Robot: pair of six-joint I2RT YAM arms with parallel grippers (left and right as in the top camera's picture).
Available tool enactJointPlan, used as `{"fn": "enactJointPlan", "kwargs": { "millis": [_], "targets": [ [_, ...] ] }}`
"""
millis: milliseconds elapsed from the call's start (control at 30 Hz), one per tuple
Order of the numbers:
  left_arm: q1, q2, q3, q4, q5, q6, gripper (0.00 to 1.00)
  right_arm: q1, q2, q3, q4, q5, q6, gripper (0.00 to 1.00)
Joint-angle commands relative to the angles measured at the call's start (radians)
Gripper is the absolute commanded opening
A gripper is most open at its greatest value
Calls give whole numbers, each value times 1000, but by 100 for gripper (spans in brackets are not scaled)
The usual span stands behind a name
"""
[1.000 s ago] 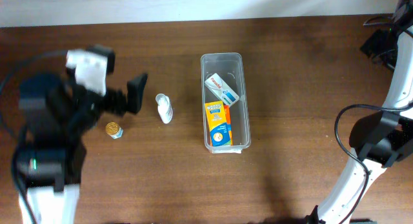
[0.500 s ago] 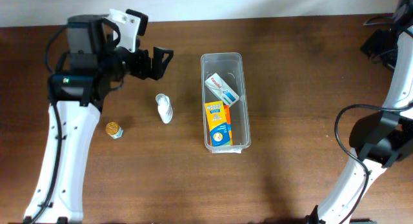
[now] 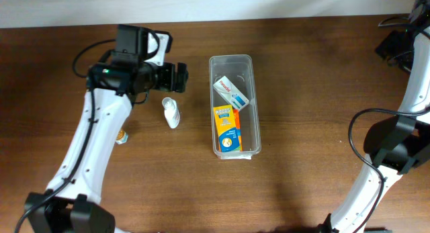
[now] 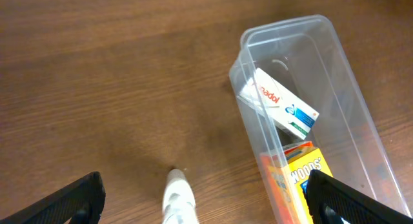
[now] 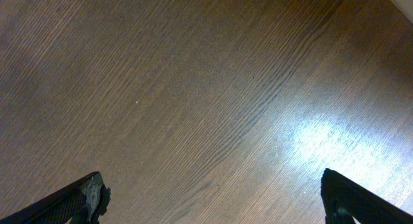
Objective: Pack container
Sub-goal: 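Move the left gripper forward toward the white spray bottle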
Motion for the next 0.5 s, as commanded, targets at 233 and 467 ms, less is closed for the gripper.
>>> {"fn": "enactJointPlan", "kwargs": {
  "millis": [233,467],
  "targets": [
    [-46,34,21,-63,-105,-47,100,1,-4,0,0,20,4,98],
    [-73,81,21,-132,-170,-100,99,1,-4,0,0,20,4,98]
  ]
}}
